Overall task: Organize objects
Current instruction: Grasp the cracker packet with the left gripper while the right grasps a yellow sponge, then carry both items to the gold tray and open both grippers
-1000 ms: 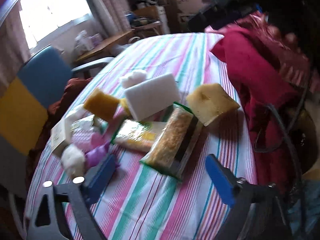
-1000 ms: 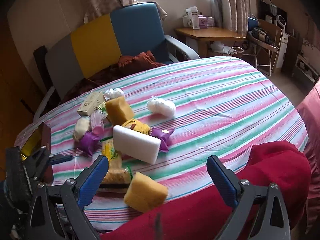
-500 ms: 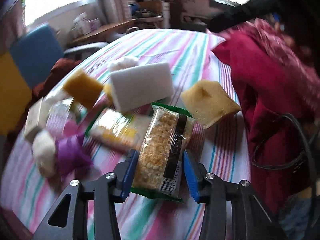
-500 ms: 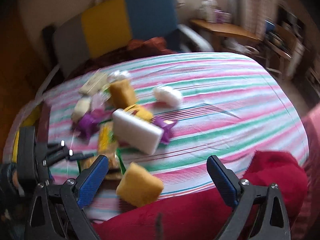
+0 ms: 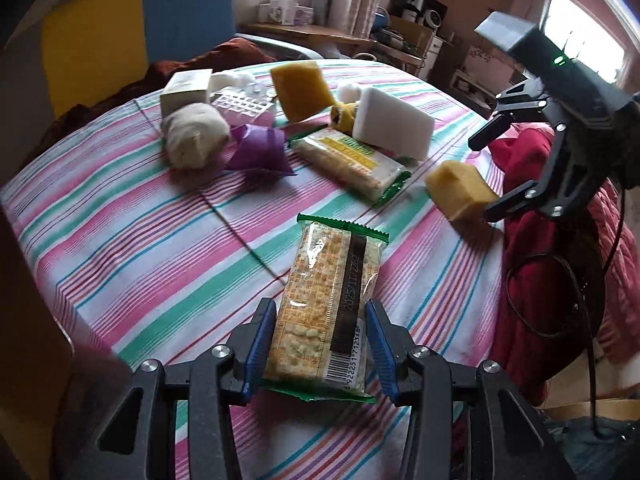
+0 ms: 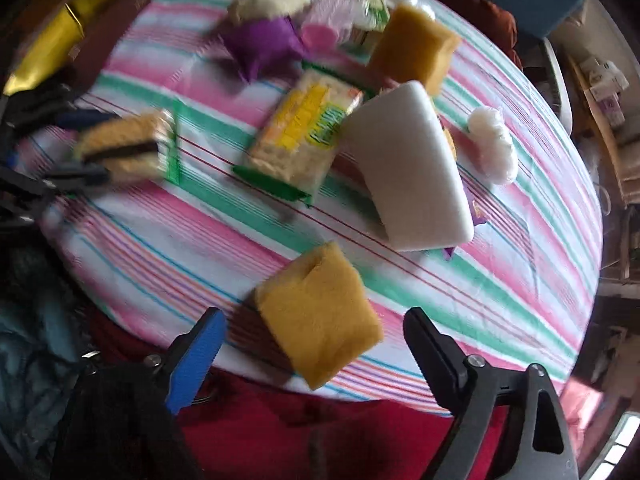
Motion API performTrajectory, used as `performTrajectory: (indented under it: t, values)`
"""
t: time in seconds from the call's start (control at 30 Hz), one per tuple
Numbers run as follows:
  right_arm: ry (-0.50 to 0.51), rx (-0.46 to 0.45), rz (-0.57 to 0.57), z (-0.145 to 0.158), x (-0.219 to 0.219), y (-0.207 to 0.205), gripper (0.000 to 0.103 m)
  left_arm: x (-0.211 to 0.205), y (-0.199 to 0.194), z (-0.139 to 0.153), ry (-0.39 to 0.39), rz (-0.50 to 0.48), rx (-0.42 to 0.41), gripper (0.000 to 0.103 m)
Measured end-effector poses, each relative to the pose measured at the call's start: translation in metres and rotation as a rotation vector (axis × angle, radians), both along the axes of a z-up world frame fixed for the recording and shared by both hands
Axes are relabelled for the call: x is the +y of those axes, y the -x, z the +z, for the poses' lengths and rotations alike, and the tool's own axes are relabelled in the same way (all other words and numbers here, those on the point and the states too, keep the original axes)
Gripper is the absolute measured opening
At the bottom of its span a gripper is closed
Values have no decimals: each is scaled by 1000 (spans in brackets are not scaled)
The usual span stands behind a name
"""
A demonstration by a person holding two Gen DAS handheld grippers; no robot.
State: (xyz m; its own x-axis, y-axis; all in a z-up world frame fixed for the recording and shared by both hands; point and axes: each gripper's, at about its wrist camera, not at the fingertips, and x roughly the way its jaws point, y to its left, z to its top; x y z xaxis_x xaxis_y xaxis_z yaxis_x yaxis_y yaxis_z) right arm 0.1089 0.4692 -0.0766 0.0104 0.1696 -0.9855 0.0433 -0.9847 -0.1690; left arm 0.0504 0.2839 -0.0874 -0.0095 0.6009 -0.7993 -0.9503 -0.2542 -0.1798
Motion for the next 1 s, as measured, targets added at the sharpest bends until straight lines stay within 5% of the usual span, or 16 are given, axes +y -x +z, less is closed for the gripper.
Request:
performTrajectory:
  t: [0.27, 0.57, 0.8, 1.0]
  values:
    - [-7, -26, -4, -17, -7, 2, 60, 4, -1, -4, 3, -3, 27, 49]
    - [80, 238, -55, 38, -26, -4, 58, -14, 7, 13, -49, 89, 31, 42]
    - [228, 441, -20, 82, -68, 50, 58, -78, 48, 66, -200, 332, 26, 42]
    - [388, 531, 38, 88, -145, 110, 58, -152, 101, 83, -204, 625, 94, 43]
